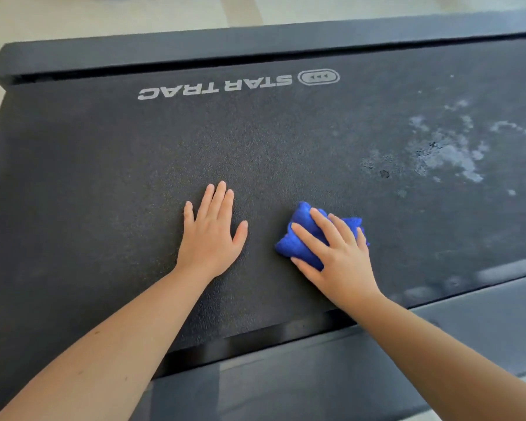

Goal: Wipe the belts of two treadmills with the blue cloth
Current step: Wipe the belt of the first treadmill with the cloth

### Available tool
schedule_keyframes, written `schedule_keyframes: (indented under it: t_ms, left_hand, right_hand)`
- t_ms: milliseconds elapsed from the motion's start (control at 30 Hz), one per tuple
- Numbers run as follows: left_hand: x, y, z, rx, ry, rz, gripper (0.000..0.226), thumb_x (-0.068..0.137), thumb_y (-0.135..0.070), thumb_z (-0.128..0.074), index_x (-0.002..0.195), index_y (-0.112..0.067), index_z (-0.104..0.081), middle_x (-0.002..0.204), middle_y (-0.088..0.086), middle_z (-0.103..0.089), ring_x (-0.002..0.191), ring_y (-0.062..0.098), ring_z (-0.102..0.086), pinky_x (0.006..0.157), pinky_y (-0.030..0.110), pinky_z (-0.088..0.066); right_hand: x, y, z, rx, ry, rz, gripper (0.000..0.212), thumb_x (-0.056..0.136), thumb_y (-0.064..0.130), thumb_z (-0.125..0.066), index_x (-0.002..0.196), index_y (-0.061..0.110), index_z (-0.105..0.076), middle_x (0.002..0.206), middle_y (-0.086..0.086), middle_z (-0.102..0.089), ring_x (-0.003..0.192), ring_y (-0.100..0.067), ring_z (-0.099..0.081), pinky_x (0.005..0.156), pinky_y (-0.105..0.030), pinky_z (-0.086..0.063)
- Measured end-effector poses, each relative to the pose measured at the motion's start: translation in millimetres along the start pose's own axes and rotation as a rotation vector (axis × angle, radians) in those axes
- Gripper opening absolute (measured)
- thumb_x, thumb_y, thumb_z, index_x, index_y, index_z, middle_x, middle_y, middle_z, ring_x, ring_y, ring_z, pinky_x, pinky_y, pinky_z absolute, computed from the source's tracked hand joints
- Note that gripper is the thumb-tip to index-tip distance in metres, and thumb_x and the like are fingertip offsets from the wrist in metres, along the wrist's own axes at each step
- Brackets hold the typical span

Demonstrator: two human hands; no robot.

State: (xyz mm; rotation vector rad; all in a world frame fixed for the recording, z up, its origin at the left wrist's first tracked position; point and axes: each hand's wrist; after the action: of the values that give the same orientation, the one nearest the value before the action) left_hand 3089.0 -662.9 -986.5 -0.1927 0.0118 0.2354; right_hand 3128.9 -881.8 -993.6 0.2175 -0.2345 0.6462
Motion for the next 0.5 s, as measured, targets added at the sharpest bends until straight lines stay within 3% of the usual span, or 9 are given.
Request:
schedule_keyframes:
  t_ms: [67,200,267,367,500]
  left_hand:
    - [0.1,-0.1,1.1,0.000,0.020,0.004,0.062,0.096,-0.045,-0.025,0.148,-0.013,-0.016,0.157,0.001,-0.003,0.144,0.016,0.003,0.113,0.050,-0.004]
    - [1.0,0.2,2.4,0.011,0.038,0.007,0.063,0.096,-0.044,-0.027,0.149,-0.014,-0.011,0.157,-0.001,0.001,0.144,0.015,0.007,0.113,0.048,-0.002]
    - [1.2,0.0,2.1,0.013,0.040,0.003,0.063,0.096,-0.044,-0.027,0.149,-0.014,-0.011,0.157,0.000,0.002,0.144,0.015,0.007,0.113,0.048,-0.002]
    - [1.4,-0.3,2.0,0.009,0.038,0.006,0.063,0.096,-0.044,-0.028,0.149,-0.014,-0.011,0.157,0.000,0.001,0.144,0.016,0.006,0.113,0.049,-0.002]
    - [1.0,-1.3,0.1,0.010,0.011,0.007,0.063,0.095,-0.045,-0.024,0.148,-0.012,-0.017,0.157,0.001,-0.004,0.144,0.017,0.002,0.113,0.050,-0.005]
  right_hand:
    - [-6.8,-14.1,2.5,-0.038,-0.004,-0.035,0.048,0.079,0.052,-0.046,0.121,0.033,-0.057,0.132,-0.007,-0.055,0.112,-0.033,-0.056,0.083,-0.062,-0.042]
    - [-10.4,-51.0,11.4,-0.052,-0.029,-0.440,0.053,0.078,0.052,-0.047,0.119,0.025,-0.065,0.133,-0.012,-0.053,0.116,-0.039,-0.052,0.085,-0.065,-0.039]
    - [-9.9,-54.1,8.6,-0.050,-0.064,-0.522,0.054,0.077,0.052,-0.046,0.118,0.023,-0.065,0.134,-0.013,-0.052,0.117,-0.041,-0.050,0.086,-0.068,-0.036]
    - [-5.3,-38.9,2.2,-0.069,-0.128,-0.541,0.054,0.078,0.051,-0.043,0.116,0.021,-0.066,0.133,-0.015,-0.053,0.114,-0.042,-0.052,0.083,-0.068,-0.036]
    - [7.3,7.1,-7.6,-0.078,-0.176,-0.367,0.050,0.076,0.051,-0.046,0.113,0.024,-0.068,0.129,-0.014,-0.057,0.110,-0.040,-0.056,0.081,-0.065,-0.041]
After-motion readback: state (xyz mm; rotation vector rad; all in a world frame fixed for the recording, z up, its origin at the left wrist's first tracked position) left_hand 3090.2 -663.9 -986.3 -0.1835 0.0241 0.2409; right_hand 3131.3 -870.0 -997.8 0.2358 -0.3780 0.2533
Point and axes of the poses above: each hand's wrist, its own x-axis towards the middle knuckle, its own z-axis out of the back of the hand, y = z × x
